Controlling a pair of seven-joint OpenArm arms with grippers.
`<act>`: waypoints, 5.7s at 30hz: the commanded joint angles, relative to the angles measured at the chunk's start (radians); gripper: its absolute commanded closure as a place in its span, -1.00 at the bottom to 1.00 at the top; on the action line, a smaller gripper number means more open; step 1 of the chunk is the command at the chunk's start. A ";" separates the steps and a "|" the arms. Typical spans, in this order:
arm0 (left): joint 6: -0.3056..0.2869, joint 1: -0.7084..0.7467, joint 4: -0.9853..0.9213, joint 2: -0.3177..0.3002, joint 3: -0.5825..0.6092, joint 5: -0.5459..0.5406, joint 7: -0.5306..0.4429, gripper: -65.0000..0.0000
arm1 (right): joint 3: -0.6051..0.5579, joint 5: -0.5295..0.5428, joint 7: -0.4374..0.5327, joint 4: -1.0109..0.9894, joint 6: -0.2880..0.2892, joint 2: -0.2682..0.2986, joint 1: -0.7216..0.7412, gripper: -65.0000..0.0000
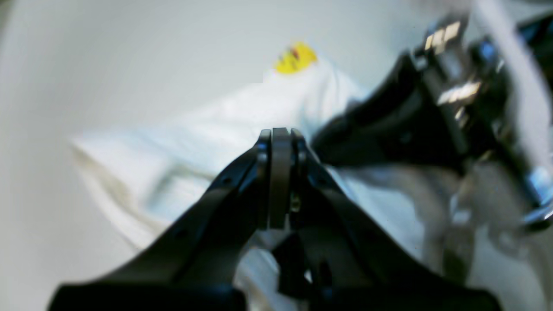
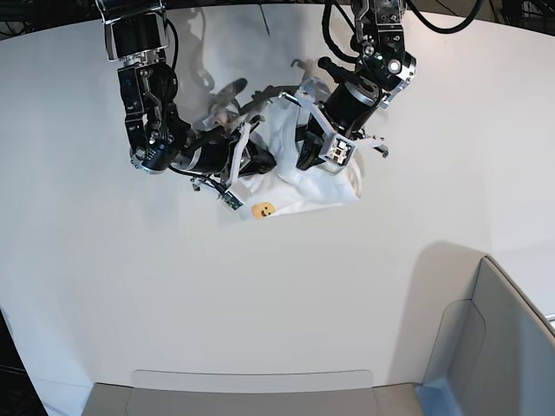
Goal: Layout the t-shirt on the table in an organized manner, then fold the t-shirt properly
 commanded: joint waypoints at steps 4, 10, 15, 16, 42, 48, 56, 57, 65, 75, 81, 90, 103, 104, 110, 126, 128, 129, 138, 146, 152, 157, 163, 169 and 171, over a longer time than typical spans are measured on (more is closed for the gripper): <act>0.007 -0.102 -0.135 -0.029 -0.057 -0.013 -0.027 1.00 | 0.003 0.136 0.011 0.093 0.006 0.037 -0.016 1.00; 0.007 -0.159 -0.235 -0.042 -0.123 -0.013 -0.036 1.00 | 0.003 0.231 0.012 0.214 0.006 0.079 -0.039 1.00; 0.007 -0.156 -0.135 -0.035 -0.123 -0.014 -0.027 1.00 | -0.002 0.210 0.015 0.099 0.002 0.069 0.019 1.00; 0.007 -0.156 -0.117 -0.035 -0.123 -0.014 -0.027 1.00 | -0.002 0.193 0.017 0.052 0.002 0.060 0.036 1.00; 0.007 -0.027 -0.049 -0.071 -0.169 -0.020 -0.039 1.00 | 0.003 0.139 0.011 0.035 0.000 0.048 0.056 1.00; 0.007 -0.028 0.090 -0.069 -0.258 -0.020 -0.039 1.00 | 0.003 0.131 0.011 0.287 -0.017 0.048 -0.008 1.00; 0.007 -0.028 0.106 -0.068 -0.464 -0.023 -0.041 1.00 | 0.004 0.131 0.018 0.483 -0.175 0.091 -0.133 1.00; 0.007 -0.028 0.106 -0.068 -0.493 -0.023 -0.041 1.00 | 0.006 0.130 0.018 0.503 -0.195 0.092 -0.149 1.00; 0.007 -0.022 0.104 -0.028 -0.636 -0.025 -0.041 1.00 | 0.033 0.061 0.138 0.570 -0.236 0.112 -0.315 1.00; 0.007 0.014 0.095 0.006 -0.832 -0.025 -0.041 1.00 | 0.087 0.059 0.146 0.572 -0.236 0.112 -0.467 1.00; 0.007 0.014 0.014 0.006 -0.938 -0.023 -0.041 1.00 | 0.179 0.059 0.146 0.575 -0.236 0.112 -0.525 1.00; 0.007 0.091 0.012 0.007 -0.959 -0.023 -0.041 1.00 | 0.242 0.064 0.146 0.578 -0.227 0.112 -0.644 1.00; 0.007 0.214 0.017 0.007 -0.958 -0.016 -0.041 1.00 | 0.242 0.154 0.146 0.580 -0.225 0.191 -0.766 1.00; 0.007 0.226 0.017 0.007 -0.959 -0.016 -0.041 1.00 | 0.242 0.180 0.146 0.580 -0.225 0.209 -0.769 1.00; 0.007 0.285 0.015 0.007 -0.958 -0.016 -0.041 1.00 | 0.237 0.260 0.146 0.580 -0.225 0.278 -0.805 1.00; 0.007 0.372 -0.091 0.007 -0.961 0.099 -0.041 1.00 | 0.236 0.266 0.144 0.580 -0.228 0.359 -1.042 1.00; 0.007 0.375 -0.091 0.007 -0.975 0.133 -0.041 1.00 | 0.234 0.263 0.144 0.578 -0.230 0.373 -1.084 1.00; 0.007 0.375 -0.091 0.007 -0.990 0.142 -0.041 1.00 | 0.234 0.262 0.144 0.578 -0.230 0.373 -1.104 1.00; 0.007 0.424 -0.103 0.007 -1.042 0.162 -0.041 1.00 | 0.237 0.259 0.144 0.575 -0.233 0.385 -1.208 1.00; 0.007 0.466 -0.246 0.007 -1.039 0.162 -0.045 1.00 | 0.243 0.231 0.144 0.569 -0.234 0.382 -1.286 1.00; 0.007 0.479 -0.390 0.007 -1.039 0.167 -0.167 1.00 | 0.236 0.153 0.144 0.523 -0.234 0.350 -1.299 1.00; 0.007 0.450 -0.548 0.007 -1.044 0.261 -0.289 1.00 | 0.234 0.154 0.146 0.435 -0.234 0.347 -1.288 1.00; 0.007 0.377 -0.728 0.007 -1.045 0.360 -0.378 1.00 | 0.233 0.140 0.147 0.288 -0.227 0.346 -1.225 1.00; 0.007 0.354 -0.869 0.004 -1.039 0.420 -0.486 1.00 | 0.161 0.048 0.313 0.099 -0.227 0.333 -1.184 1.00; 0.007 0.315 -0.935 0.003 -1.044 0.485 -0.546 1.00 | 0.133 0.050 0.350 0.016 -0.225 0.333 -1.153 1.00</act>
